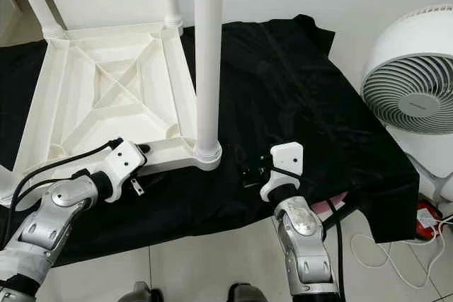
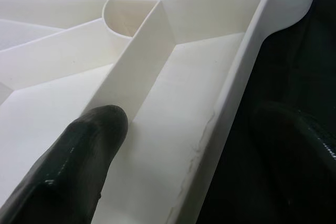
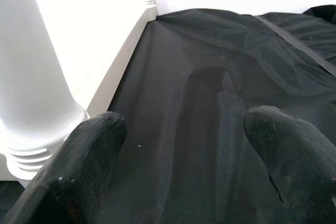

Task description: Building children table

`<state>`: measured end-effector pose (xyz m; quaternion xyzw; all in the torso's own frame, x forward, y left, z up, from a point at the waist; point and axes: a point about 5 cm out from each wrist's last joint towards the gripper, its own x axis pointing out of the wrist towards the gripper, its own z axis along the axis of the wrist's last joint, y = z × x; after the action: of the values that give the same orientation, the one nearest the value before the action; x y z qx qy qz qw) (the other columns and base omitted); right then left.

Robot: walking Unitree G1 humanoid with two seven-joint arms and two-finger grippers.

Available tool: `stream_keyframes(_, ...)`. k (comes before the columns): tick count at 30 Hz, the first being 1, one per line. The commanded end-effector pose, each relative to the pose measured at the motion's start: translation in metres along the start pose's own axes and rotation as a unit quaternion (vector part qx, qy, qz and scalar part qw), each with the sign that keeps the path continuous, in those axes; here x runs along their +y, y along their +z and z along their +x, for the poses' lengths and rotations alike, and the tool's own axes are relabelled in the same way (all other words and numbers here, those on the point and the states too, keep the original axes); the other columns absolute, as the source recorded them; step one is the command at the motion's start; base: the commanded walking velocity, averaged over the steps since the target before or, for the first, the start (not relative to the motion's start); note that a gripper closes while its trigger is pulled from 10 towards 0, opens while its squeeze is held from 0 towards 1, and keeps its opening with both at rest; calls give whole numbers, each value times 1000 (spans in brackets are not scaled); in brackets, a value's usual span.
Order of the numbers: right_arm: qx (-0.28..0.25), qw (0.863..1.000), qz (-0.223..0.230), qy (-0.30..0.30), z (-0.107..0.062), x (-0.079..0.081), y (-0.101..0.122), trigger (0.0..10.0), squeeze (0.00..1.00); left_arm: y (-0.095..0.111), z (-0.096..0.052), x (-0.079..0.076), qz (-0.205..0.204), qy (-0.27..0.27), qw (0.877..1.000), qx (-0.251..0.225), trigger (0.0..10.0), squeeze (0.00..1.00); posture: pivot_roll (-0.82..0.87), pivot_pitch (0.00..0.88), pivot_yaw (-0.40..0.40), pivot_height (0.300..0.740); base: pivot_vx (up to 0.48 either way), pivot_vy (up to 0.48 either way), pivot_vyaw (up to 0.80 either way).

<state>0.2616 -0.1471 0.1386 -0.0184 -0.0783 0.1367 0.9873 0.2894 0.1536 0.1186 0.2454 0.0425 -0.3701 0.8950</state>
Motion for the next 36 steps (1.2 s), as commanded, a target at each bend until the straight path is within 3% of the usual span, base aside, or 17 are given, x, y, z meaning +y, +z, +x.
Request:
stream_keyframes(1, 0, 1000, -7, 8, 1, 1, -1, 10000, 0, -18, -11, 12, -9, 37, 998, 41, 10000, 0, -67, 91, 25, 740, 0, 0, 0)
stream_keyframes(4, -1, 1000, -7, 11, 2, 1, 0, 10000, 0, -23, -12, 13, -21, 40, 997, 55, 10000, 0, -64, 89, 22, 740, 0, 0, 0)
stream_keyframes(5, -1, 1000, -7, 11, 3, 1, 0, 10000, 0, -28, -13, 14, -28, 45, 996, 68, 8510, 0, -64, 89, 22, 740, 0, 0, 0)
stream_keyframes(8, -2, 1000, -7, 12, 4, 0, 0, 10000, 0, -32, -15, 15, -34, 51, 995, 81, 8784, 0, -64, 89, 22, 740, 0, 0, 0)
stream_keyframes(9, -2, 1000, -8, 12, 4, 0, 0, 10000, 0, -36, -17, 16, -40, 55, 994, 90, 3961, 0, -64, 89, 22, 740, 0, 0, 0)
stream_keyframes(14, -2, 1000, -11, 17, 4, 0, 0, 10000, 0, -43, -23, 18, -51, 67, 991, 106, 3765, 0, -63, 85, 21, 740, 0, 0, 0)
stream_keyframes(16, 0, 1000, -13, 20, 4, 0, -1, 10000, 0, -47, -30, 17, -63, 75, 989, 114, 0, 0, -63, 85, 25, 740, 0, 0, 0)
stream_keyframes(27, 2, 1000, -16, 26, 4, 0, -2, 10000, 0, -55, -42, 12, -74, 90, 985, 126, 0, 0, -58, 89, 23, 740, 0, 0, 0)
stream_keyframes(30, 3, 999, -17, 28, 4, 0, -3, 10000, 0, -59, -50, 14, -79, 100, 983, 134, 0, 0, -54, 93, 20, 740, 0, 0, 0)
stream_keyframes(32, 3, 999, -19, 31, 5, 0, -3, 10000, 0, -67, -63, 17, -78, 108, 979, 153, 0, 0, -47, 97, 14, 740, 0, 0, 0)
stream_keyframes(36, 3, 999, -19, 31, 5, 0, -3, 10000, 0, -70, -67, 19, -76, 109, 978, 159, 0, 0, -47, 97, 14, 740, 0, 0, 0)
